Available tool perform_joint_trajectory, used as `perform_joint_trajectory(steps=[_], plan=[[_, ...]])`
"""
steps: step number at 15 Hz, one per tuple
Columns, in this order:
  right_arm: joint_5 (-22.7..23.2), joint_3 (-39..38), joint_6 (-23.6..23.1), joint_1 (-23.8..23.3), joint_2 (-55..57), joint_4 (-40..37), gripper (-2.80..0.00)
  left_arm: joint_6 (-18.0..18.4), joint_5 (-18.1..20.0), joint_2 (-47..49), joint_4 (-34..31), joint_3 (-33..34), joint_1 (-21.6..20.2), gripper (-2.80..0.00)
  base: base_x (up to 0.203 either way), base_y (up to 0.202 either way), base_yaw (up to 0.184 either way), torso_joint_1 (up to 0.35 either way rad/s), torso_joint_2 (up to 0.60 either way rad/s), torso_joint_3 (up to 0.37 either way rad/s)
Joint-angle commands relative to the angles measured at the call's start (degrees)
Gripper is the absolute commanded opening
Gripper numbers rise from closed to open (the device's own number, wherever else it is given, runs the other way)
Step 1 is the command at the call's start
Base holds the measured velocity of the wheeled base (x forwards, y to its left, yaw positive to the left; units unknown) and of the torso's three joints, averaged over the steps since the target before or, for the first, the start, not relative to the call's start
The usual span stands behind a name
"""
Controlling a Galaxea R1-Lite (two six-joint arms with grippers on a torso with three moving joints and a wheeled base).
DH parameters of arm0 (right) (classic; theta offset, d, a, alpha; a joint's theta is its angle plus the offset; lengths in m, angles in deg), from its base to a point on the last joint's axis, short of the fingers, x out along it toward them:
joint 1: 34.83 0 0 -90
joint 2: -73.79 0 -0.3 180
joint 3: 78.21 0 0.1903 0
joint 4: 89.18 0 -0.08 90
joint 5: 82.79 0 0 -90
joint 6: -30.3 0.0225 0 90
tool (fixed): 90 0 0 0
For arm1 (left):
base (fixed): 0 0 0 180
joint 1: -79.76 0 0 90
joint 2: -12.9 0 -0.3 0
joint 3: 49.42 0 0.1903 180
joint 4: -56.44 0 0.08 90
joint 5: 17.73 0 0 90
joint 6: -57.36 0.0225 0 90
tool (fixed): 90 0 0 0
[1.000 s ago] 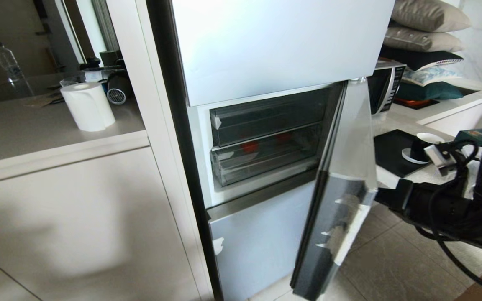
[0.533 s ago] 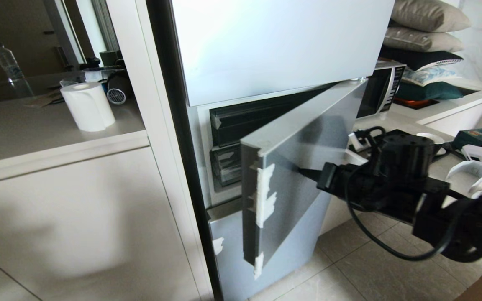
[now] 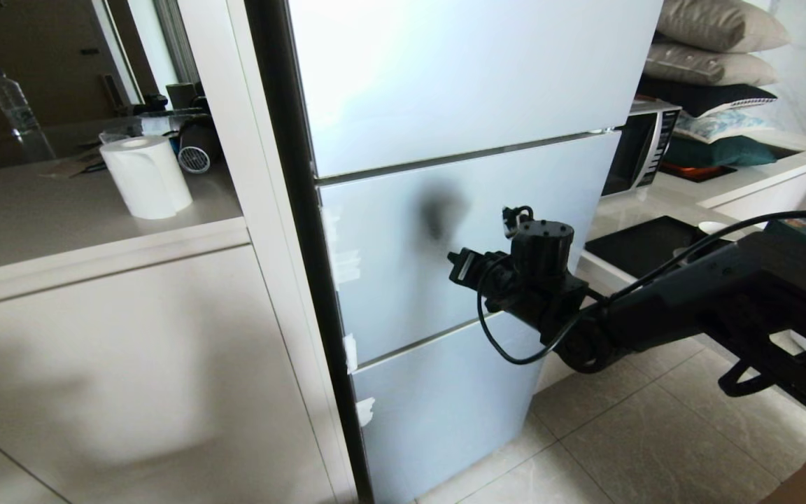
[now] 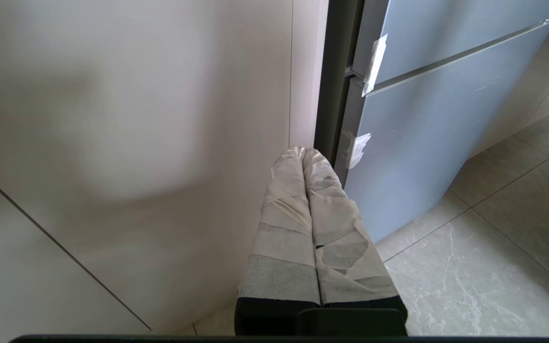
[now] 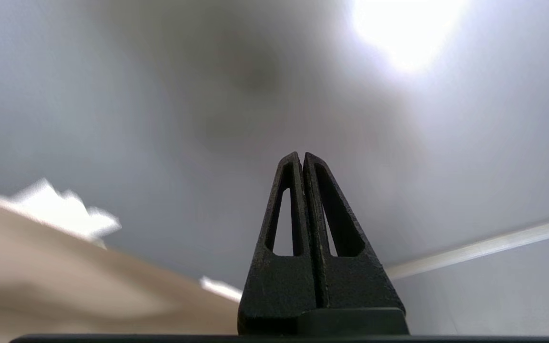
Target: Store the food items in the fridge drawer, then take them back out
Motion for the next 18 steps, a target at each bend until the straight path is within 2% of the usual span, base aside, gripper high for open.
perform_joint_trajectory(steps=[1,5,9,10,13,14,15,18], plan=[[-0.27,-9.61,0.04,0.19,-10.04,0.93,-2.80,-0.01,-0.02,0.09,-0.03,-0.01,-0.01,-2.80,0.000,0.000,0.000,0.000,0.00,0.000],[-0.57,-32.08,-1.25,1.54,-31.53,3.58,-2.80,-0.01,-0.02,0.09,-0.03,-0.01,-0.01,-2.80,0.000,0.000,0.000,0.000,0.00,0.000],[-1.39,-51.59,-7.88,2.89,-55.34,3.97,-2.80,-0.01,-0.02,0.09,-0.03,-0.01,-0.01,-2.80,0.000,0.000,0.000,0.000,0.00,0.000],[-2.78,-56.08,-10.41,2.92,-61.15,3.36,-2.80,-0.01,-0.02,0.09,-0.03,-0.01,-0.01,-2.80,0.000,0.000,0.000,0.000,0.00,0.000],[-13.37,-67.96,-17.86,2.56,-75.94,0.16,-2.80,-0.09,-0.02,0.09,-0.03,-0.01,-0.01,-2.80,0.000,0.000,0.000,0.000,0.00,0.000],[-14.48,-70.38,-19.39,0.36,-80.00,-2.16,-2.80,-0.09,-0.02,0.09,-0.03,-0.01,-0.01,-2.80,0.000,0.000,0.000,0.000,0.00,0.000],[-14.00,-71.98,-20.77,-4.15,-84.73,-5.77,-2.80,-0.01,-0.02,0.09,-0.03,-0.01,-0.01,-2.80,0.000,0.000,0.000,0.000,0.00,0.000],[-6.90,-74.18,-25.77,-17.61,-105.32,-23.29,-2.80,-0.01,-0.02,0.09,-0.03,-0.01,-0.01,-2.80,0.000,0.000,0.000,0.000,0.00,0.000]])
